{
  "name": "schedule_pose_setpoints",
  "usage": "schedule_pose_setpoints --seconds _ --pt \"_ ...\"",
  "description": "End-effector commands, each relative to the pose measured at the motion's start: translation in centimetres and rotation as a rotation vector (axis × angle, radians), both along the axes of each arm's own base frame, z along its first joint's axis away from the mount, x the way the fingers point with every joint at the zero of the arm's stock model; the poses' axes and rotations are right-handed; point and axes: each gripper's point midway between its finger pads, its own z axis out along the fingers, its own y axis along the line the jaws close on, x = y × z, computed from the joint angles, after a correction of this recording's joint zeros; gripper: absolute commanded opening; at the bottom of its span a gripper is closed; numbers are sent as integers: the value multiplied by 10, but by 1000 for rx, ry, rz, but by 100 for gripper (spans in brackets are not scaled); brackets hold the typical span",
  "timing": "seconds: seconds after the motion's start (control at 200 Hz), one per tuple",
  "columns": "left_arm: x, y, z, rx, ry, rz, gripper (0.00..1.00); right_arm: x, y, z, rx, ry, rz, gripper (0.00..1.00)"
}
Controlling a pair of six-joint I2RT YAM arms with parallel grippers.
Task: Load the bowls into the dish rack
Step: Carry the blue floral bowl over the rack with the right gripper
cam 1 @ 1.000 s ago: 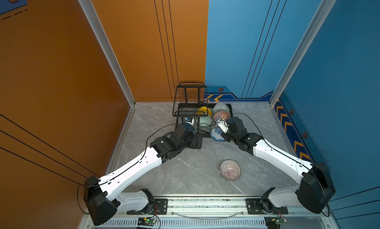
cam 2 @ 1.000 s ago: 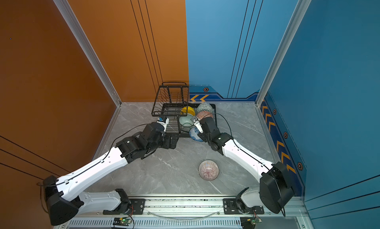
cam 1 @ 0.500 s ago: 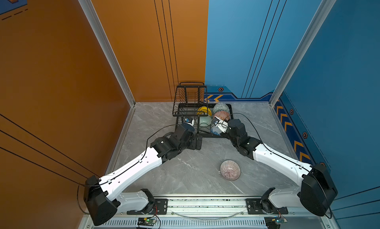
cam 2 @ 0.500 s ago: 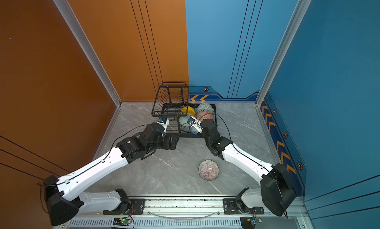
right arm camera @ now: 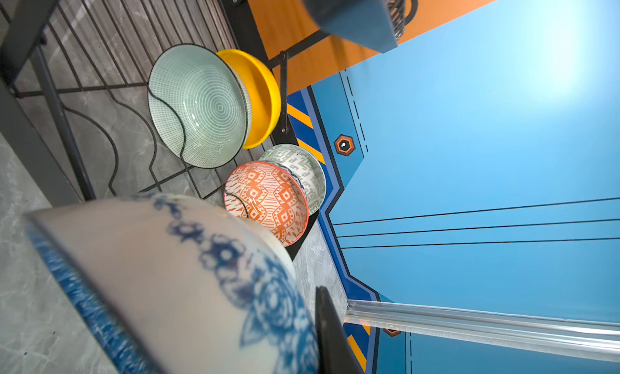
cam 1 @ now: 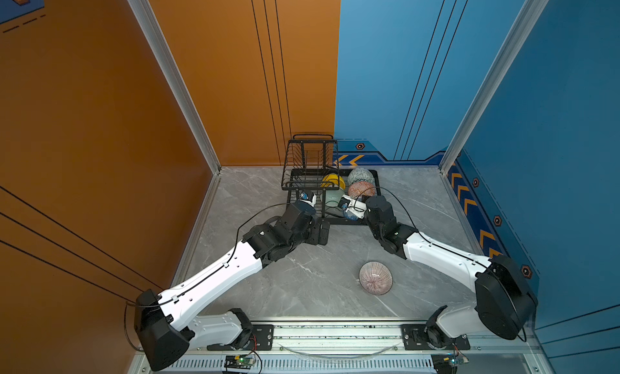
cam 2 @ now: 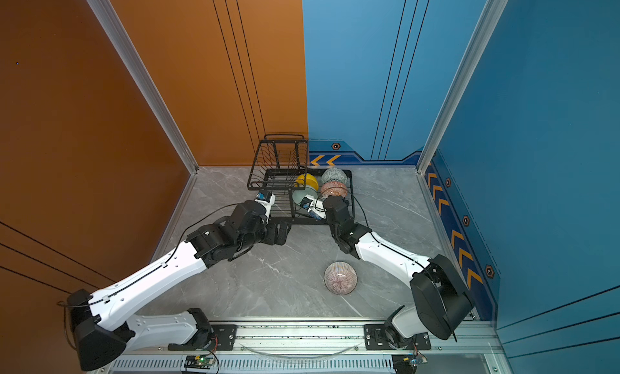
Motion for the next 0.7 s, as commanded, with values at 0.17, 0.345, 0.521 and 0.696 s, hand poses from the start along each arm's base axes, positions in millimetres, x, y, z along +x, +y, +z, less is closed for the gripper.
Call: schedule_pose_setpoints --seconds 0.17,0.345,0.521,0.696 --pt "-1 6 -3 14 15 -18 98 24 11 21 14 -95 -3 0" --pt "2 7 -4 15 18 -16 98 39 12 16 -21 -107 -15 0" --pt "3 10 -5 12 25 -12 98 51 9 7 -70 -119 -25 0" --pt "7 12 -7 12 35 -9 98 63 9 1 -100 -127 -32 0"
